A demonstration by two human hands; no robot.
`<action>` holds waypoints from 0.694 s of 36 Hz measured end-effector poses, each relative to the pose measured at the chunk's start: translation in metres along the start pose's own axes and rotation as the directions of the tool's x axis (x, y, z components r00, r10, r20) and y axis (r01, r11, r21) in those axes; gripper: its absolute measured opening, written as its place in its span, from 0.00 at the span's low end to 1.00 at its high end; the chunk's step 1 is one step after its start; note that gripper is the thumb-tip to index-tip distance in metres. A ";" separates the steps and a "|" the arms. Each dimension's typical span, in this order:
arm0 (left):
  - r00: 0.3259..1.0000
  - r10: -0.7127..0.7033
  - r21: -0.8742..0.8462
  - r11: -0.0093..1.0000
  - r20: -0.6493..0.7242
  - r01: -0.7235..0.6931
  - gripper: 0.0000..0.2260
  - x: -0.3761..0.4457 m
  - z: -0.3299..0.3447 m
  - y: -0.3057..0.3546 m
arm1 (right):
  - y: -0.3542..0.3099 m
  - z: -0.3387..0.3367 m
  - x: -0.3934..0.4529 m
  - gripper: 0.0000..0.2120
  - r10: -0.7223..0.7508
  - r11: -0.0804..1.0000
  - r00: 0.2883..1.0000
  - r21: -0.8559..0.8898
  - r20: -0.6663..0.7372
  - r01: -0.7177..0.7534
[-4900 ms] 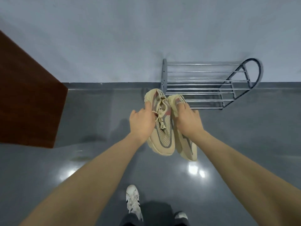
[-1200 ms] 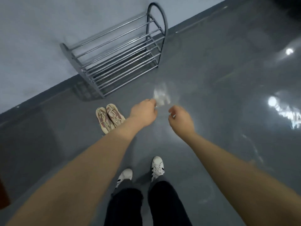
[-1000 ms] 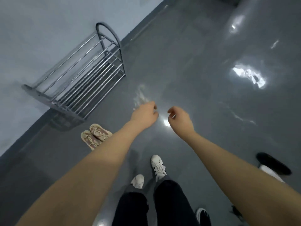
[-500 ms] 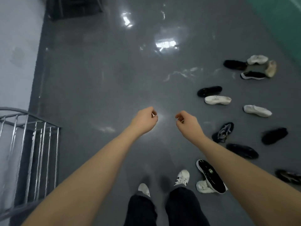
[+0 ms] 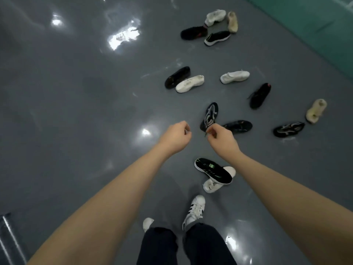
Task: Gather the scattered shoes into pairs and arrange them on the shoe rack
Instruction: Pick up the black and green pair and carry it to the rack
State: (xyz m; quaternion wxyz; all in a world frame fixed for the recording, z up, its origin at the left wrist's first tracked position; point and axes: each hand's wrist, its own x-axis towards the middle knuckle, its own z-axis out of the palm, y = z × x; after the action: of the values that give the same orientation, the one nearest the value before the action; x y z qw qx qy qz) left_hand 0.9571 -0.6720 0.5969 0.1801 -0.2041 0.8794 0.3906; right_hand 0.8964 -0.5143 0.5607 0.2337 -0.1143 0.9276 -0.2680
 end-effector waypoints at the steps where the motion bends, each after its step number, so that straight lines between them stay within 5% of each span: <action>1: 1.000 0.010 0.008 1.000 0.016 -0.010 0.11 0.009 0.011 0.004 | 0.013 -0.001 0.004 0.08 0.024 1.000 1.000 0.000 -0.004 -0.024; 15: 0.965 0.113 0.173 0.973 0.236 -0.156 0.13 0.114 0.170 -0.043 | 0.176 0.083 0.041 0.09 0.313 0.944 0.947 0.137 -0.073 -0.301; 25: 0.939 0.197 0.389 0.871 0.283 -0.300 0.13 0.168 0.303 -0.127 | 0.290 0.202 0.072 0.11 0.348 0.935 0.938 -0.072 -0.002 -0.347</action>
State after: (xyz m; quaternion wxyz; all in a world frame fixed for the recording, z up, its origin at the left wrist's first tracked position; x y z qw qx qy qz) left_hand 0.9255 -0.5560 0.2481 0.2707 0.0030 0.9347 0.2302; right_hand 0.9088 -0.3875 0.2232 0.2782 0.0416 0.9409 -0.1884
